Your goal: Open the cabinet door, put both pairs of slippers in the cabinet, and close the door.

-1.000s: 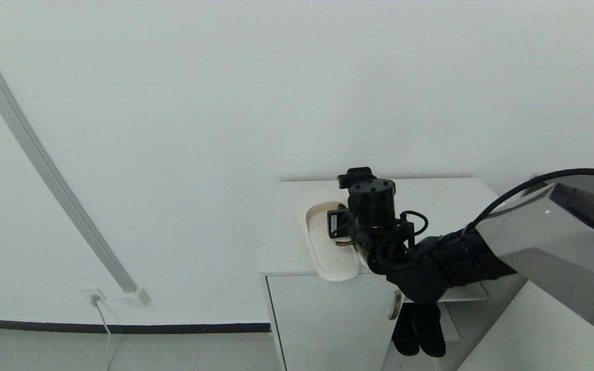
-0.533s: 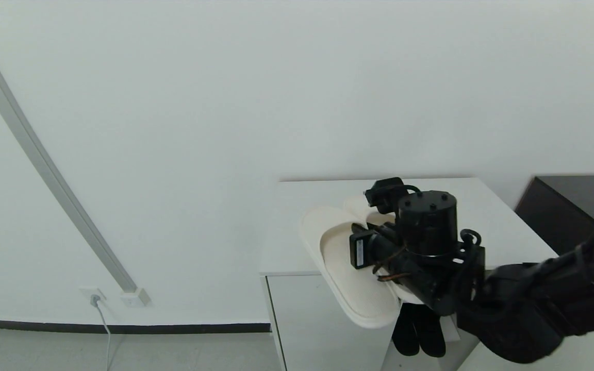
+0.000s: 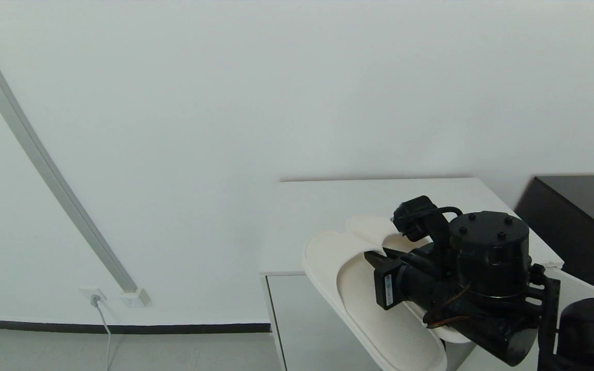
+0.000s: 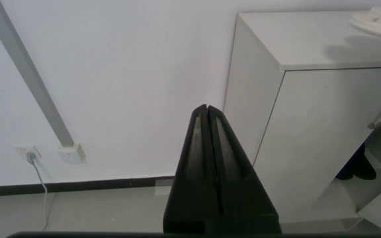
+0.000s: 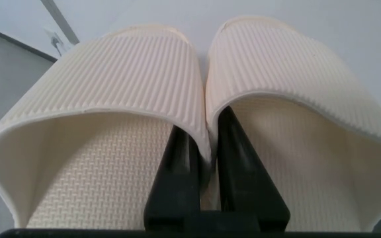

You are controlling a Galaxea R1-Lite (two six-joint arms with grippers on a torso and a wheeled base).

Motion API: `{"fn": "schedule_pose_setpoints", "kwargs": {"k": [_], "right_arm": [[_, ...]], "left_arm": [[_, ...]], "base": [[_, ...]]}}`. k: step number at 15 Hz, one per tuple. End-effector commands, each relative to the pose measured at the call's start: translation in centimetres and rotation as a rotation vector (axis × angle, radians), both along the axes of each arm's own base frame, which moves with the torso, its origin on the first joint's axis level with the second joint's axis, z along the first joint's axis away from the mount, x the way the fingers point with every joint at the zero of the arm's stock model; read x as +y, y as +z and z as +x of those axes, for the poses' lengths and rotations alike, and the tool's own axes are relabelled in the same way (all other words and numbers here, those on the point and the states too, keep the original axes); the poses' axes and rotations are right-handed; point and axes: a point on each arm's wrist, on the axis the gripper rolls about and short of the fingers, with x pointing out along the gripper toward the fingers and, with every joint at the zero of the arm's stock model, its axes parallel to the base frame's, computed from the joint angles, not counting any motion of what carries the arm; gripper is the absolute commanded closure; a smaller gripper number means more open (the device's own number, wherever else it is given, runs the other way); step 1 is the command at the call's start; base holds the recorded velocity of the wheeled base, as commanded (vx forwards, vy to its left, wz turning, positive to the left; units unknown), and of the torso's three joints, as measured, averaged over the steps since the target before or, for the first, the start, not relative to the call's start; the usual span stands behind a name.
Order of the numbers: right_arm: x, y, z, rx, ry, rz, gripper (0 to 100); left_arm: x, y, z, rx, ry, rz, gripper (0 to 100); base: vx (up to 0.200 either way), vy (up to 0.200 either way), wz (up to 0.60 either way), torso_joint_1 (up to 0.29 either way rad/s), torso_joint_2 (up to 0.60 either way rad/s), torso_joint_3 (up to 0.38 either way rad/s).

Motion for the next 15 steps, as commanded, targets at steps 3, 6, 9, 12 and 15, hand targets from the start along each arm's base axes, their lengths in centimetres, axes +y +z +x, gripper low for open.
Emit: {"fn": "schedule_pose_setpoints", "kwargs": {"k": [3, 6, 9, 12, 15], "right_arm": [[-0.08, -0.1, -0.12, 0.001, -0.003, -0.004, 100], [-0.05, -0.1, -0.16, 0.001, -0.003, -0.004, 100], [-0.04, -0.19, -0.09, 0.002, -0.004, -0.008, 100], [0.1, -0.54, 0.04, 0.009, -0.006, -0.016, 100], [0.13, -0.48, 0.07, 0.007, -0.005, -0.016, 100]], "left_arm": [[0.0, 0.0, 0.0, 0.0, 0.0, 0.0, 100], [0.0, 0.0, 0.0, 0.0, 0.0, 0.0, 100], [0.0, 0.0, 0.0, 0.0, 0.0, -0.002, 100], [0.0, 0.0, 0.0, 0.0, 0.0, -0.002, 100], [0.0, 0.0, 0.0, 0.0, 0.0, -0.002, 100]], "base": [[0.0, 0.0, 0.0, 0.0, 0.0, 0.0], [0.0, 0.0, 0.0, 0.0, 0.0, 0.0], [-0.2, 0.0, 0.0, 0.007, 0.0, -0.001], [-0.2, 0.0, 0.0, 0.003, 0.0, 0.004], [-0.2, 0.0, 0.0, -0.005, 0.0, 0.005]]}}
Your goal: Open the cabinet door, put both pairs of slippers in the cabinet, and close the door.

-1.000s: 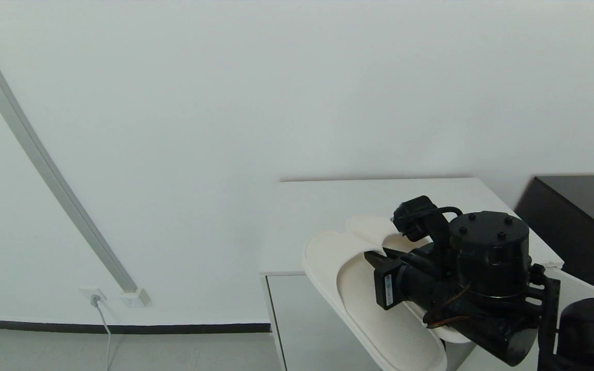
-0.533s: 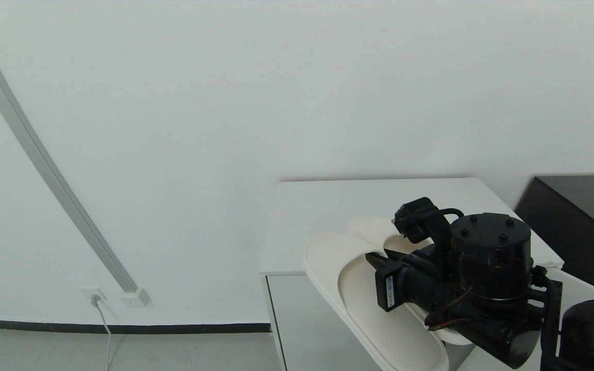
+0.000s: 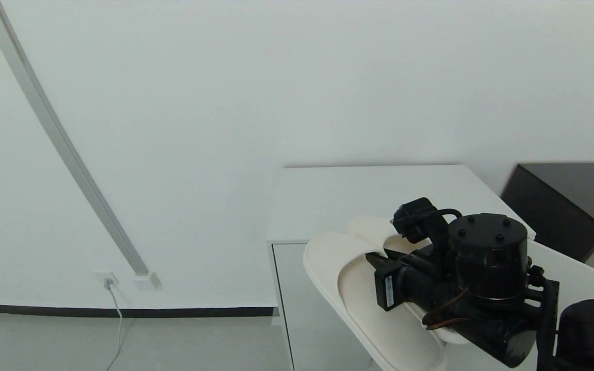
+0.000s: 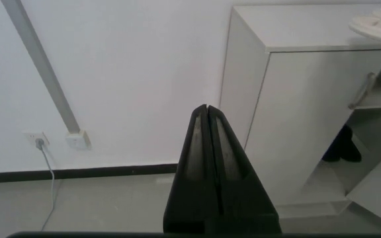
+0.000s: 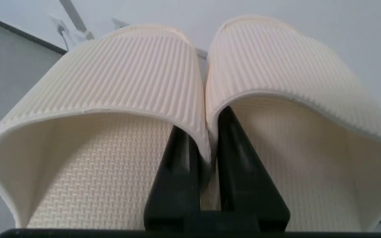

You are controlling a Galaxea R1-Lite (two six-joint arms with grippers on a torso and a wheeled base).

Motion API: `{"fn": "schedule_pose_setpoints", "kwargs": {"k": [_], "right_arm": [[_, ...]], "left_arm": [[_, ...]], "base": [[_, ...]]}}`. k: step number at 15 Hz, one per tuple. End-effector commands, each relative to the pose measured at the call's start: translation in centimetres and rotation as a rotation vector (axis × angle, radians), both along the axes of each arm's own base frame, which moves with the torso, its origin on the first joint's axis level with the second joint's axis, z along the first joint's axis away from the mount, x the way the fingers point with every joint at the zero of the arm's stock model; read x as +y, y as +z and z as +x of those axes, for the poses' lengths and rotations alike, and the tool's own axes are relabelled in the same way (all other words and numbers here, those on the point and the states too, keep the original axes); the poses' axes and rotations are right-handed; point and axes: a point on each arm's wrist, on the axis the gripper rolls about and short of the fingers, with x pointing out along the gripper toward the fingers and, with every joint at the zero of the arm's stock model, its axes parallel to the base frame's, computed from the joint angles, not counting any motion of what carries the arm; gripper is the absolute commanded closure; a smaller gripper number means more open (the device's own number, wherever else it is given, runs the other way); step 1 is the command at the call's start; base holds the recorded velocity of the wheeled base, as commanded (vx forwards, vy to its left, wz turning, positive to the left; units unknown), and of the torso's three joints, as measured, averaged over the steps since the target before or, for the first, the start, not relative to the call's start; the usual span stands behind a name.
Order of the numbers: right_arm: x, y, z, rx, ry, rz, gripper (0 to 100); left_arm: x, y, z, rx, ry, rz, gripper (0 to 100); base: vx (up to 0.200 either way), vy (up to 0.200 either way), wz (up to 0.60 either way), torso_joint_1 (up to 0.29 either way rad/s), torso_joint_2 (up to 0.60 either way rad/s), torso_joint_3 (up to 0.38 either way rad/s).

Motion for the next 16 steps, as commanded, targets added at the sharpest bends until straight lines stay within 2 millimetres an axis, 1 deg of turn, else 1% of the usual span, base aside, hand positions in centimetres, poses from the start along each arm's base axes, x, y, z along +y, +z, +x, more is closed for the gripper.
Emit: {"fn": "schedule_pose_setpoints", "kwargs": {"k": [1, 5, 16], "right_arm": [[0.11, -0.25, 0.03, 0.004, 0.003, -0.01, 100], [0.16, -0.42, 0.13, 0.007, 0.002, -0.014, 100], [0.21, -0.65, 0.17, 0.006, 0.005, -0.03, 100]], "left_arm": [[0.0, 0.0, 0.0, 0.0, 0.0, 0.0, 100], [0.0, 0.0, 0.0, 0.0, 0.0, -0.002, 100], [0.0, 0.0, 0.0, 0.0, 0.0, -0.006, 100]], "base": [[-0.2, 0.0, 0.0, -0.002, 0.01, 0.007], [-0.2, 0.0, 0.0, 0.002, 0.0, 0.001], [0.0, 0.0, 0.0, 0.0, 0.0, 0.0]]}}
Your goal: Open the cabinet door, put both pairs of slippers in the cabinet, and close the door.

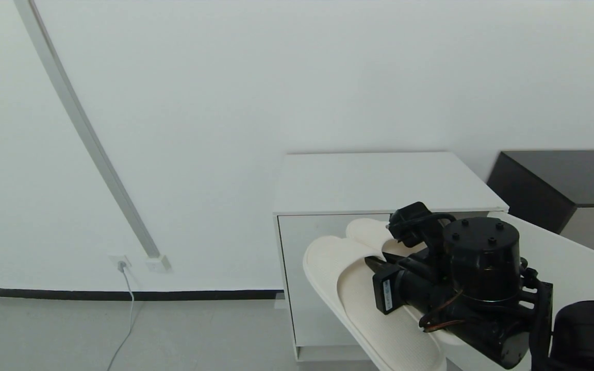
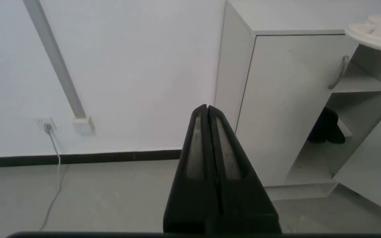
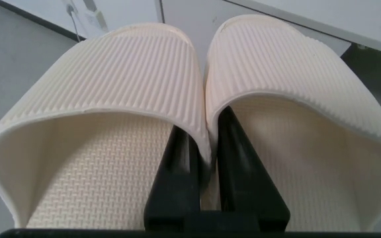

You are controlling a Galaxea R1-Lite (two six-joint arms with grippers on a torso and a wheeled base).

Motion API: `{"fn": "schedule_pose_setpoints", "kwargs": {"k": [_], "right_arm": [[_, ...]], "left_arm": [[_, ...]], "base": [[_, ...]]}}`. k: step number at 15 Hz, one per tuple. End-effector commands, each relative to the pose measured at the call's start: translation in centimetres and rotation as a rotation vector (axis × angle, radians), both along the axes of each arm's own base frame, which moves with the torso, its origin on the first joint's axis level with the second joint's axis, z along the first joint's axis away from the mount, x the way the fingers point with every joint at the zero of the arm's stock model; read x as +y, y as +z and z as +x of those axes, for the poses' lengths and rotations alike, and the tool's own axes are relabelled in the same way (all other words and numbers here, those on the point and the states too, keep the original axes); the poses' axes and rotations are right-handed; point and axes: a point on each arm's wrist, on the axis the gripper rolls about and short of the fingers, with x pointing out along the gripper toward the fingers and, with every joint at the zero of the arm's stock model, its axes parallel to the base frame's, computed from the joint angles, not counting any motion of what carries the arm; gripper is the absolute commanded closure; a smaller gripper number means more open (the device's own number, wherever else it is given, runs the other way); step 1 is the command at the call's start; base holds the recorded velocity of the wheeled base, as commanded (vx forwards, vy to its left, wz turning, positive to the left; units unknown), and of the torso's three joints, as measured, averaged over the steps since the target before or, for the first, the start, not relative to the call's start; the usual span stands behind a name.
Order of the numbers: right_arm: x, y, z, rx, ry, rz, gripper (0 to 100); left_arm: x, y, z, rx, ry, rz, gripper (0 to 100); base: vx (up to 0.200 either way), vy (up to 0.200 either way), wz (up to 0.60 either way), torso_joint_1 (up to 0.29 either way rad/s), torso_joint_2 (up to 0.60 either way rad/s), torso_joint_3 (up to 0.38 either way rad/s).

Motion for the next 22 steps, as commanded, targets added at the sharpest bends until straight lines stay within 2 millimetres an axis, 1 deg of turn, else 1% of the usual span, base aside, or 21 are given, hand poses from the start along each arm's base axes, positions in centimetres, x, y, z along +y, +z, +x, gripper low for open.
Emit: {"fn": "schedule_pose_setpoints", "kwargs": {"k": [1, 5, 17, 22], "right_arm": [[0.12, -0.16, 0.06, 0.004, 0.001, -0.003, 100], [0.1, -0.19, 0.05, 0.004, 0.001, -0.003, 100], [-0.04, -0.12, 0.1, -0.009, 0.001, 0.023, 100], [-0.07, -1.05, 0.14, -0.007, 0.001, -0.005, 100]], "left_arm": [[0.0, 0.0, 0.0, 0.0, -0.001, 0.0, 100], [0.0, 0.0, 0.0, 0.0, -0.001, 0.003, 100], [0.0, 0.0, 0.0, 0.0, -0.001, 0.004, 100], [0.0, 0.0, 0.0, 0.0, -0.001, 0.004, 100]], "base": [[0.0, 0.0, 0.0, 0.0, 0.0, 0.0], [0.0, 0.0, 0.0, 0.0, 0.0, 0.0], [0.0, -0.2, 0.0, 0.004, 0.0, 0.002], [0.0, -0.2, 0.0, 0.004, 0.0, 0.002]]}}
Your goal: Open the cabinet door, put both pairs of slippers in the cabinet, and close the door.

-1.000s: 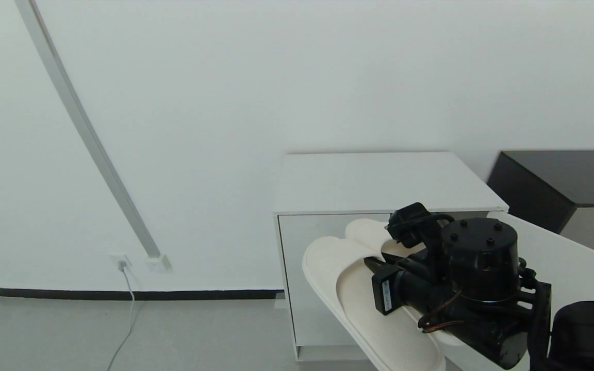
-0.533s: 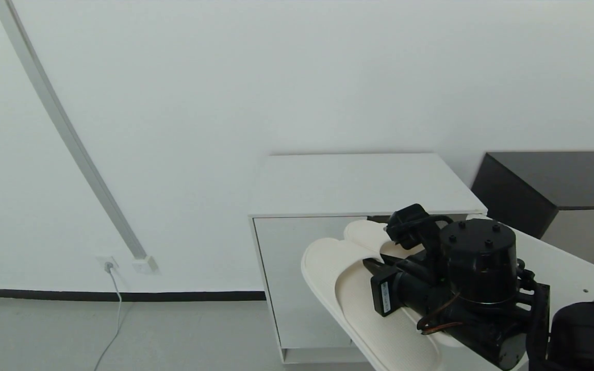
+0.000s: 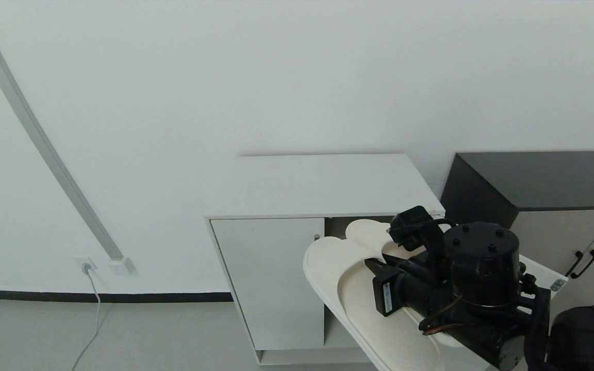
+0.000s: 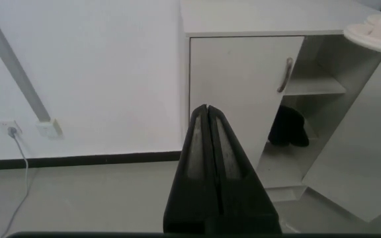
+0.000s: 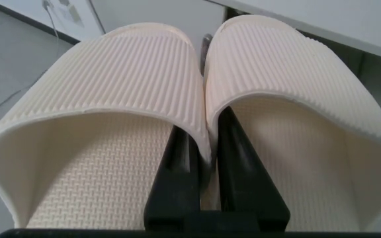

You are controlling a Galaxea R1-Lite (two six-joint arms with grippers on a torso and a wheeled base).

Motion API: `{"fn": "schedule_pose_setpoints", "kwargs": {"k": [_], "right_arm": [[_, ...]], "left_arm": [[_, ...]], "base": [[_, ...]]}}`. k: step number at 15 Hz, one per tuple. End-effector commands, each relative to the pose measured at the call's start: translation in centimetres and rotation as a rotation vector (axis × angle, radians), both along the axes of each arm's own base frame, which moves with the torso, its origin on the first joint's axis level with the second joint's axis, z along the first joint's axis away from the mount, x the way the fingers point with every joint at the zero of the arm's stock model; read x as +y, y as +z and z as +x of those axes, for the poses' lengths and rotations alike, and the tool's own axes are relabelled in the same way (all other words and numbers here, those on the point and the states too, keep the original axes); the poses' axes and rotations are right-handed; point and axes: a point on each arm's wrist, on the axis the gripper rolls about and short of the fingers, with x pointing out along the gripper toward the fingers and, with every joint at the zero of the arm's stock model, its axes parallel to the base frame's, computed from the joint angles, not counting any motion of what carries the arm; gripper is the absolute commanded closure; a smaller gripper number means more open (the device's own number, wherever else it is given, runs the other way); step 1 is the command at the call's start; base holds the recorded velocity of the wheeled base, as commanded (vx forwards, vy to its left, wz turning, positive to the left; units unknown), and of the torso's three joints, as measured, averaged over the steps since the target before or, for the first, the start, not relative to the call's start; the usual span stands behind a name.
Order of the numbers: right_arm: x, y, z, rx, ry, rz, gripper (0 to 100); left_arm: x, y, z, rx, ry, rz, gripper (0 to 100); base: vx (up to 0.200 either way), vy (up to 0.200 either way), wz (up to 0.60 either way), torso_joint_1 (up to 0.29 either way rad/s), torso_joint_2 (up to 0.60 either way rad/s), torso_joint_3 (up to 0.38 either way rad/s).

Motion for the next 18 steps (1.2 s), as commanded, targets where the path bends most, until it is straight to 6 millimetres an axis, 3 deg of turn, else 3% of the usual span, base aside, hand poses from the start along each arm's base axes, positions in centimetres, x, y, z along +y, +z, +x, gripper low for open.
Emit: {"fn": "schedule_pose_setpoints", "kwargs": {"k": [1, 4, 18], "right_arm": [[0.03, -0.41, -0.02, 0.009, 0.003, -0.012, 100], [-0.01, -0.48, -0.05, 0.011, 0.003, -0.014, 100], [-0.51, -1.13, -0.26, 0.016, -0.002, -0.017, 100]], "left_arm": [[0.0, 0.0, 0.0, 0.0, 0.0, 0.0, 100], [0.0, 0.0, 0.0, 0.0, 0.0, 0.0, 100], [0.0, 0.0, 0.0, 0.0, 0.0, -0.002, 100]], "base": [[0.0, -0.2, 0.0, 0.002, 0.0, -0.002], [0.0, -0.2, 0.0, 0.002, 0.0, -0.001], [0.0, 0.0, 0.0, 0.0, 0.0, 0.0]]}}
